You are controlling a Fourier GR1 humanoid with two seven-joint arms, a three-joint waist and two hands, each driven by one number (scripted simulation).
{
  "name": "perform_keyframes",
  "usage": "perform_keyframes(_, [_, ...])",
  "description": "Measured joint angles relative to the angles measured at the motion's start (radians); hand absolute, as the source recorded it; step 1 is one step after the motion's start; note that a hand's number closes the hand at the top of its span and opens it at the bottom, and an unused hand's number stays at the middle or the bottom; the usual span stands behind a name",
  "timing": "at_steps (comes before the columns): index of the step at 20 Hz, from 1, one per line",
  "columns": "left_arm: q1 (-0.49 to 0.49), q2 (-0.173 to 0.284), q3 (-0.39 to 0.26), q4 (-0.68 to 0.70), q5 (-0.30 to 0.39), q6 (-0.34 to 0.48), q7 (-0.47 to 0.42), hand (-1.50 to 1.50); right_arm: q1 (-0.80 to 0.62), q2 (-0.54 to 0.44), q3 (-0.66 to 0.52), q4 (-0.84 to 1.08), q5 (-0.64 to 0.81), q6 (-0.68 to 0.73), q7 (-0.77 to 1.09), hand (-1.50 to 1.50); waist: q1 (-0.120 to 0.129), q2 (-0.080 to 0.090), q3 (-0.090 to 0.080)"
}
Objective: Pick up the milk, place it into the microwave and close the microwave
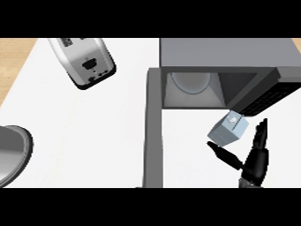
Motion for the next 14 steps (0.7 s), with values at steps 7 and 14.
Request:
perform_keyframes(7, [0.000, -0.022, 0.004, -0.035, -0.008, 0.004, 0.020, -1.50, -0.114, -0.013, -0.062, 0.217, -0.027, 0.078, -0.139, 1.50, 0.003, 0.000, 0.000])
perform_keyframes(14, [-0.011, 0.006, 0.036, -0.022, 0.040, 0.001, 0.046, -1.50, -0.182, -0.023, -0.083, 0.276, -0.002, 0.075, -0.230, 1.50, 0.002, -0.002, -0.002])
